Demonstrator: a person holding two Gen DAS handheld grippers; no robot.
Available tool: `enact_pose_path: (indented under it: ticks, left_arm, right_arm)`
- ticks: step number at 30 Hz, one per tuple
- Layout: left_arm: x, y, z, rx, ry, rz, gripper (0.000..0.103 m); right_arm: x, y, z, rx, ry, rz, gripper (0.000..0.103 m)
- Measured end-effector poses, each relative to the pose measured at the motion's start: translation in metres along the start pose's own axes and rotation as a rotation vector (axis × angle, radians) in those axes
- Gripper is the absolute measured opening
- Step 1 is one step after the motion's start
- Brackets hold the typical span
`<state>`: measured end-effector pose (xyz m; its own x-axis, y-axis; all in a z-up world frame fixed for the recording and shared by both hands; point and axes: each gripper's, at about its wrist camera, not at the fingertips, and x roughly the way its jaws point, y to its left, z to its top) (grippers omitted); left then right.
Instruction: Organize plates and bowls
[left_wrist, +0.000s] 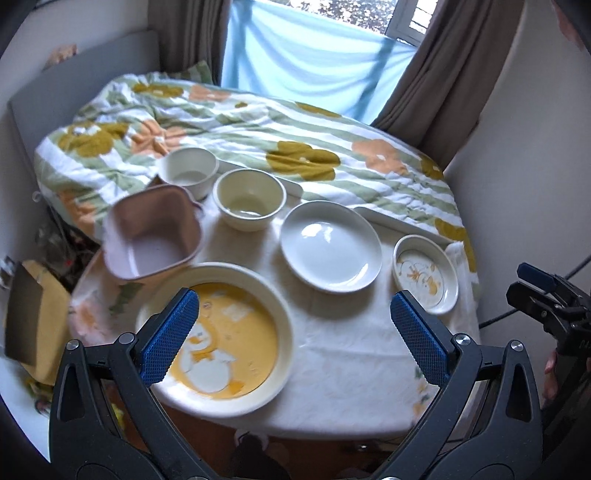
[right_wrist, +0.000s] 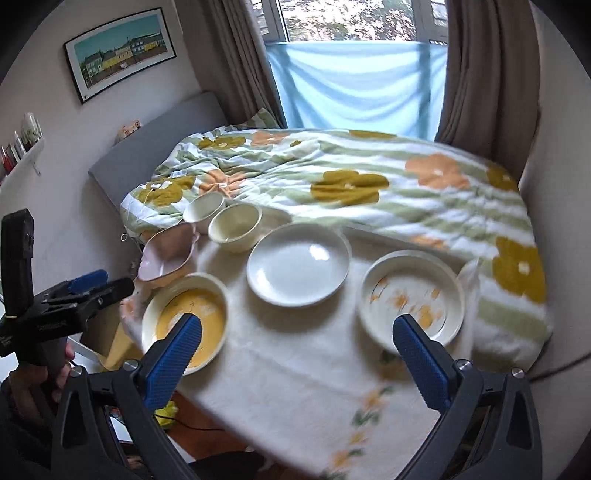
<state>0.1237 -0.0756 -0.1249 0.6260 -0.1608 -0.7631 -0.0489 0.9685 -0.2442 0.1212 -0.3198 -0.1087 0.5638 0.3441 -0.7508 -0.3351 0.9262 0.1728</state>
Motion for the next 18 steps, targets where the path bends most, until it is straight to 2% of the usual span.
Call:
enact_pose_path:
  ticks: [6,13,16,18]
  left_arm:
    - [0.073,-0.003,0.023,-0.043,0.086,-0.005,0.103]
    - [0.165,0.007,0.031,-0.102,0.239,0.0,0.102]
    - [0.196,0.01,0.031,-0.114,0.29,0.007,0.096]
    - [0.212,0.011,0.03,-0.121,0.322,0.005,0.084]
  right_arm:
    - [0.064,-0.047,0.025,0.027,0.117,0.053,0.103]
    - [0.157,-0.071,0.052,-0.012,0.251,0.032,0.103]
    - [0.197,-0.075,0.061,-0.044,0.314,0.048,0.103]
    - [0.22,-0.076,0.064,-0.073,0.352,0.06,0.103]
